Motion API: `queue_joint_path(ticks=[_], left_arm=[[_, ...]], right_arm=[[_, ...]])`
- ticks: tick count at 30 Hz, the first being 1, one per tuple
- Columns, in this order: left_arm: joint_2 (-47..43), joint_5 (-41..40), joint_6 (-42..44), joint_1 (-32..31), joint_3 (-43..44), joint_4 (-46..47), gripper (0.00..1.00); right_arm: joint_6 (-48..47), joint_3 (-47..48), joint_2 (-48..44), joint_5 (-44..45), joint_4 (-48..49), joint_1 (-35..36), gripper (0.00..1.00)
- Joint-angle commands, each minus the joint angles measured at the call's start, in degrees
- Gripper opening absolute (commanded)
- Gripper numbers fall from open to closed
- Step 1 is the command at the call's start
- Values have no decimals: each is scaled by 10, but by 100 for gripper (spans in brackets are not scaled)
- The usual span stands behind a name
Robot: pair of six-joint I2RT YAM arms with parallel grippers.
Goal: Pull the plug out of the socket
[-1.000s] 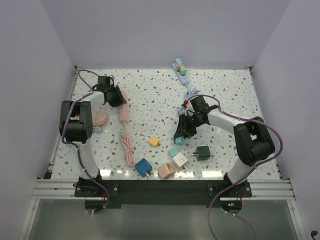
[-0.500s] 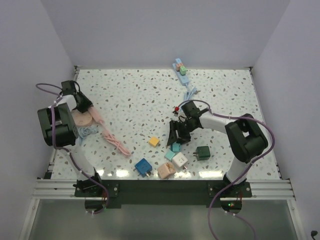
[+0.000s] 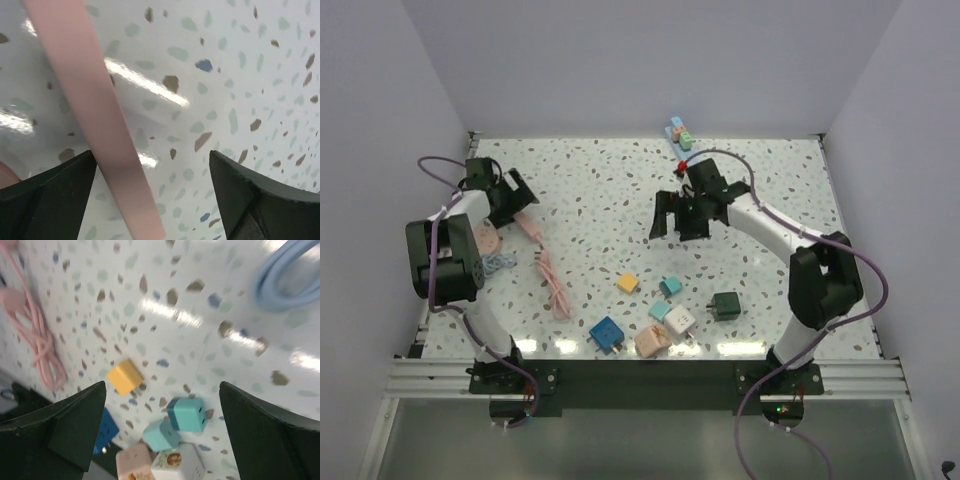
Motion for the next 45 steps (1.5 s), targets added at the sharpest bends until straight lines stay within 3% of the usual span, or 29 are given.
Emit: queue_joint_path(ticks=[1,9,12,15,18,19,20,22,27,33,37,40,42,45], left_arm=[[-44,56,12,-38,-19,15,100],[-72,82,31,-103,-39,14,100],[-78,41,61,-117,-39,-9,100],[-70,-15,75,-111,-38,-15,98],[-45,-22,82,-97,-11,-29,77],[-40,-24,81,-89,-1,-28,57],[-26,-24,80,-86,6,-29,47],[-11,-22,81,-80,32,-41,38],[47,-9,90,-79,72,-84,41],[41,-23,88,-81,48,-83,59],[47,-30,87,-81,41,-87,82],[60,-26,80,-82,38,-78,88],[69,-24,71,-83,39,-74,86],[69,-17,61,-84,34,-64,47]], right_arm=[[25,91,1,173,-40,-36,99],[29,365,211,316,-92,-71,99],[58,439,291,333,-120,-81,98],[71,453,326,324,-115,-84,97],[67,436,329,316,-107,-85,96],[64,427,325,312,-99,-85,95],[61,418,317,310,-96,-84,95],[55,393,309,305,-91,-86,95],[55,349,288,278,-75,-95,94],[46,329,281,260,-68,-95,94],[46,325,285,248,-63,-97,94],[47,328,288,241,-63,-97,94],[46,331,290,238,-62,-96,93],[45,332,290,228,-60,-98,91]])
